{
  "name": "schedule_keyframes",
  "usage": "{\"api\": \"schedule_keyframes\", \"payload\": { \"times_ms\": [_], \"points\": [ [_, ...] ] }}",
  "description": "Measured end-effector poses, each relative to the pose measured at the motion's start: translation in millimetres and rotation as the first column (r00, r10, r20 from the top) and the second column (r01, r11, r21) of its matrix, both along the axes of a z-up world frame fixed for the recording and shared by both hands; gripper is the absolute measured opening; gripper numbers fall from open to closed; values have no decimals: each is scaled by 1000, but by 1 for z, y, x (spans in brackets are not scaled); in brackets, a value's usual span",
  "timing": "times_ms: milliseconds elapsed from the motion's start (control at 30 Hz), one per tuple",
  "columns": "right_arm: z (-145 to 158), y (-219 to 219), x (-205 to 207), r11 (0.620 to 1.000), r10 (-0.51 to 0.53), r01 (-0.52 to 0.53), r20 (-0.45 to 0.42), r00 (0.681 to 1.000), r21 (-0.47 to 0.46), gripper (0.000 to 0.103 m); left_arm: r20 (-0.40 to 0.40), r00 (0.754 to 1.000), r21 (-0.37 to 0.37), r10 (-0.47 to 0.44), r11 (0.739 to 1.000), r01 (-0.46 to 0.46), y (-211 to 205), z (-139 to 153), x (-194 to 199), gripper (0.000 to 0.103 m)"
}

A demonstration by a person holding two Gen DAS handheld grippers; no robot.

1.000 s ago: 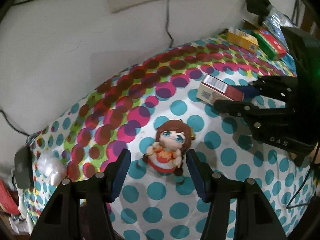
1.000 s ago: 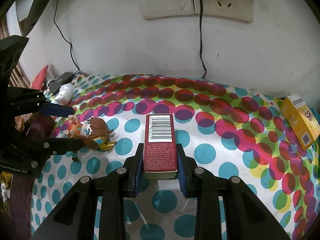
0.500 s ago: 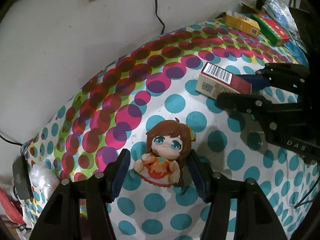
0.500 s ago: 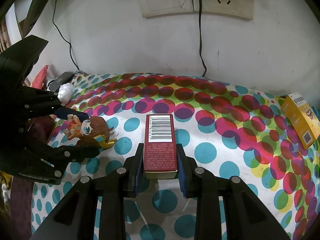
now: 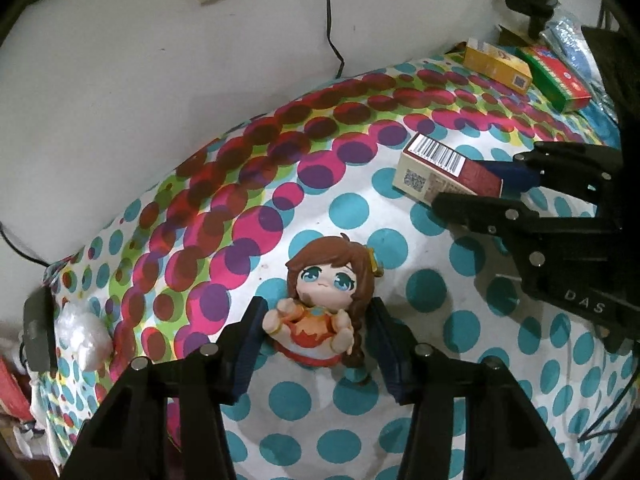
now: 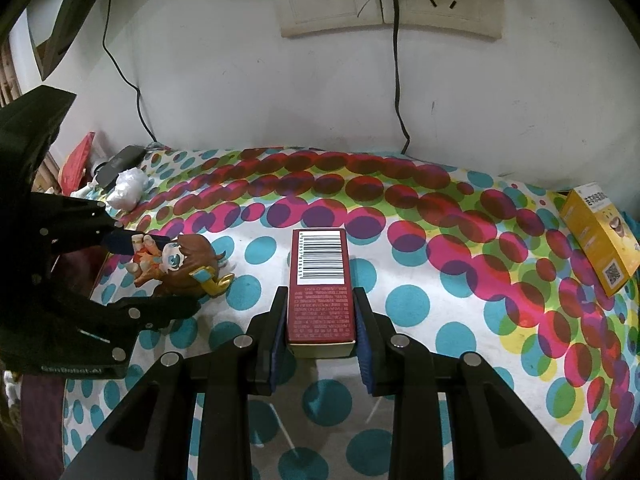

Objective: Organize objects
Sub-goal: 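Grasp the doll figurine with the left tool while the right holds the red box, then carry the figurine over the gold tray with the left tool while right holds box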

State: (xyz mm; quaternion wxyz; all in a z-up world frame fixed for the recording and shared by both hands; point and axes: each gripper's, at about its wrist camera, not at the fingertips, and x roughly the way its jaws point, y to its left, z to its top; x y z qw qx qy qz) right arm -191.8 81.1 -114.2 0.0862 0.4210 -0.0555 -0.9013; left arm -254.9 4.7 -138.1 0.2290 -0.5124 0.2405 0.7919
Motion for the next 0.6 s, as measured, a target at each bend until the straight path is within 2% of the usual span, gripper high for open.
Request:
{"api": "schedule_keyframes", "payload": {
  "times_ms": [333,600],
  "points": [
    [1,0,1,1000,-21,22,-5,1000,21,29,32,988,22,151,988,-151,-11,7,11,48],
    [1,-3,0,998,-45,45,-1,999,44,29,15,969,36,246,969,-246,-6,23,31,48]
  ]
}}
